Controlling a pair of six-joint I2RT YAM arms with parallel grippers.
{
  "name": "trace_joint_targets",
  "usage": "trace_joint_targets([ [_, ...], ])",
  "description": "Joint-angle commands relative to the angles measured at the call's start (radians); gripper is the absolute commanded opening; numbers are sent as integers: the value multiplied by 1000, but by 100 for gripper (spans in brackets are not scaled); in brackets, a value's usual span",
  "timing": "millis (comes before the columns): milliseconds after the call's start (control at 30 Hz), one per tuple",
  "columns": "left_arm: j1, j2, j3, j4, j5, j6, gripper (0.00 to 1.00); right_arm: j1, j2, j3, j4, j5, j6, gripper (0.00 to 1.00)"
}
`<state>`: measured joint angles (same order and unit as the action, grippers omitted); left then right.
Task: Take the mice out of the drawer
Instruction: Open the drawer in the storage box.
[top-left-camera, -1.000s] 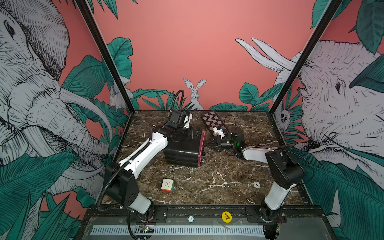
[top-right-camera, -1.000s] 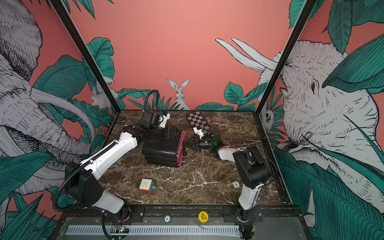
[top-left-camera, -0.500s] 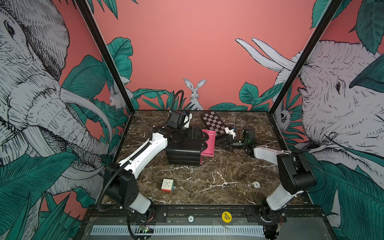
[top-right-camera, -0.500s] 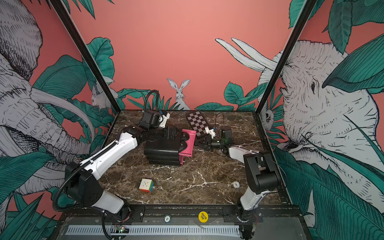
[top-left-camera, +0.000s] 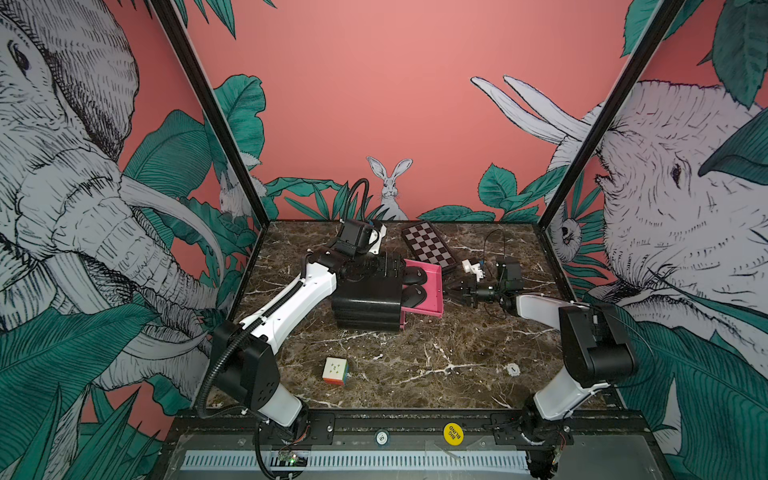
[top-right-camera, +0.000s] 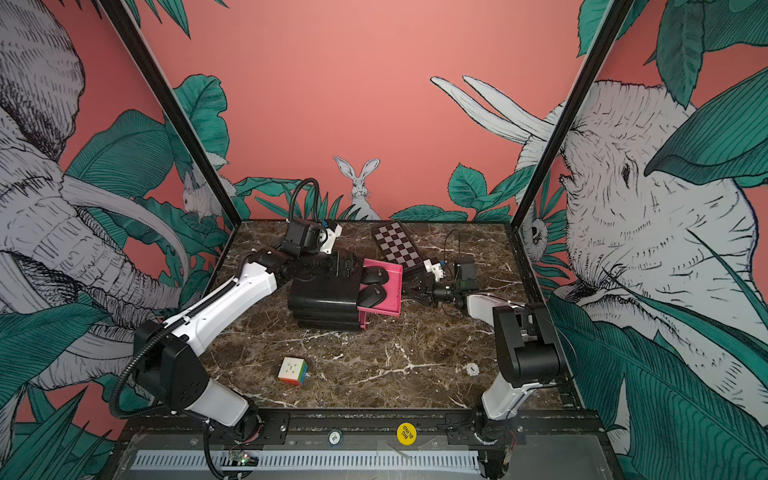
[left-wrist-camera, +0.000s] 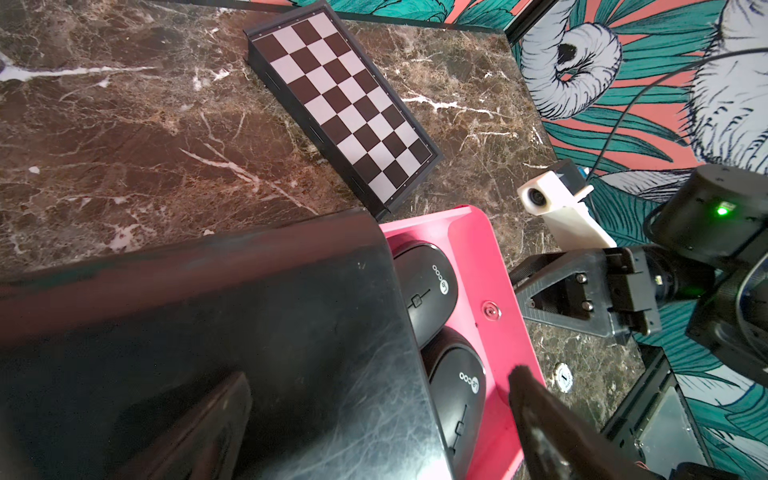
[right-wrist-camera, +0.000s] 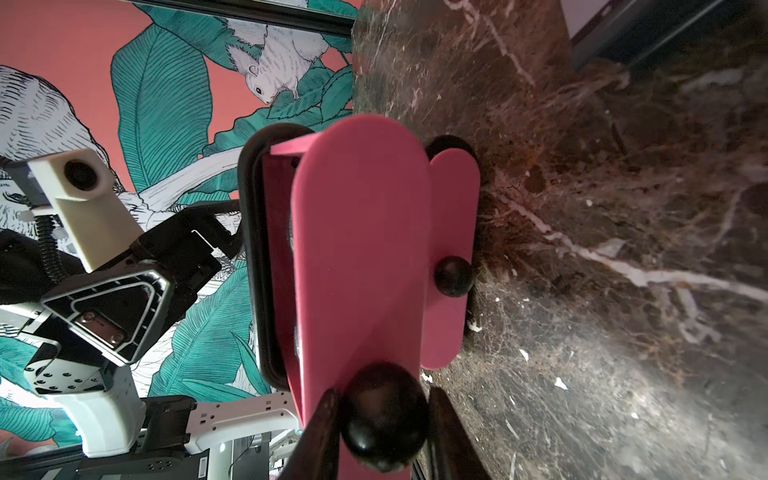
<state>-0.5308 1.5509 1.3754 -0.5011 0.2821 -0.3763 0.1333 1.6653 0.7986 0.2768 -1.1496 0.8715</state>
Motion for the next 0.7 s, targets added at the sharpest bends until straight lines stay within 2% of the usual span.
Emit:
trace_joint_targets([
  [0,2,35,-7,-97,23,2,99,-18,35,-1,-51,63,-32,16],
  [100,3,41,-6,-101,35,4,99,-21,48,13,-63,67,-37,19],
  [233,2,41,-13,-96,39,-1,99,-23,40,29,-97,92,-46,28],
  [333,2,46,-5,-100,39,2,99,-23,7,67,-176,132,-83,41],
  [500,2,51,-1,-97,37,5,99,-23,-55,160,-440,302,-196,55],
  [667,3,51,1,-92,30,10,99,-24,-156,216,-583,477,-214,57],
])
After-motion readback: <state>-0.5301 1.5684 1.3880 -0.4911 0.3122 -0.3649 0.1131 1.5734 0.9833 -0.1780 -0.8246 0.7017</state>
